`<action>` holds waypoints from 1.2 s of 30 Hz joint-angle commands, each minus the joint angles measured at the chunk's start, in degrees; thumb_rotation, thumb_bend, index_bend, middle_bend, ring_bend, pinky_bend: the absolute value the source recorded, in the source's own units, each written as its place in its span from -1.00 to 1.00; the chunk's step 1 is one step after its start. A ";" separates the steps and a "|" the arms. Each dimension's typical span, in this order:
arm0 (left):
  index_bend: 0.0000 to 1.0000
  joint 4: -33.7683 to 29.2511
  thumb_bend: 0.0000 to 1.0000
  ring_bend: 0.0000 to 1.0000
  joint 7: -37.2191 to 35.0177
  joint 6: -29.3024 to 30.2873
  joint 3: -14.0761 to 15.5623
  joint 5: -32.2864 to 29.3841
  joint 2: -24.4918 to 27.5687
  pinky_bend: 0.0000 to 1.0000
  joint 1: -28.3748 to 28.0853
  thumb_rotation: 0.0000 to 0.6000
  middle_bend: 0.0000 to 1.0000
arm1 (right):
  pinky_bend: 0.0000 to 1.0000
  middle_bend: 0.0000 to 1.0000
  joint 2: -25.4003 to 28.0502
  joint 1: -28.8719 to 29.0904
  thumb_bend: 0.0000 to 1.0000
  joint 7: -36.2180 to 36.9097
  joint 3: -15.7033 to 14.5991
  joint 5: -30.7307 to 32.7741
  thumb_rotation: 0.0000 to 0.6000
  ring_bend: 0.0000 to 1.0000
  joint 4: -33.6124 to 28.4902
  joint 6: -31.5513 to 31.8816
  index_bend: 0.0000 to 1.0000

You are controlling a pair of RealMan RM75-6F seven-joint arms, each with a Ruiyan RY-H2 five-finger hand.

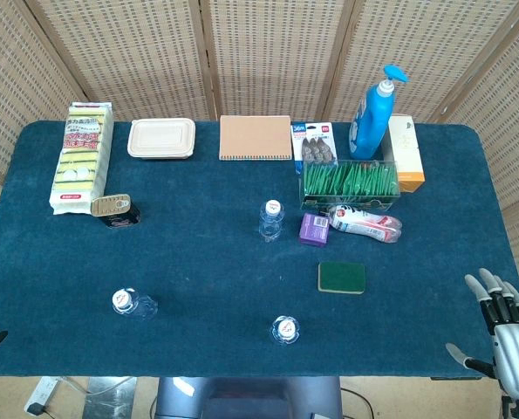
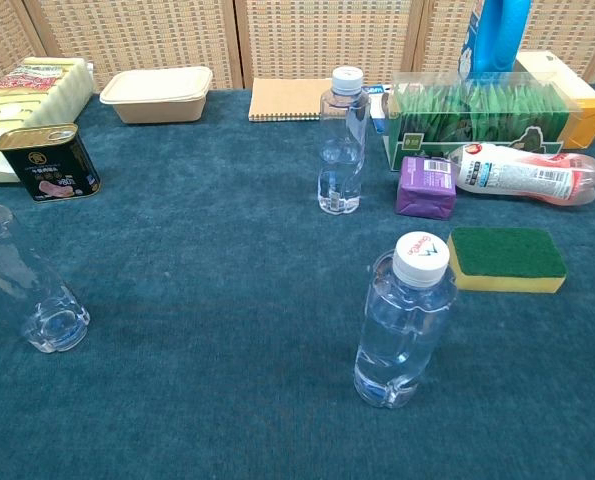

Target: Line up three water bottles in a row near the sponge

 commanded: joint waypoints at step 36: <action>-1.00 -2.78 -0.79 -1.00 -1.20 -0.89 0.76 1.94 1.59 -0.91 -1.03 1.00 -1.00 | -0.85 -1.00 -10.45 24.45 -1.00 44.68 -7.58 -16.63 1.00 -1.00 23.48 -19.94 -0.95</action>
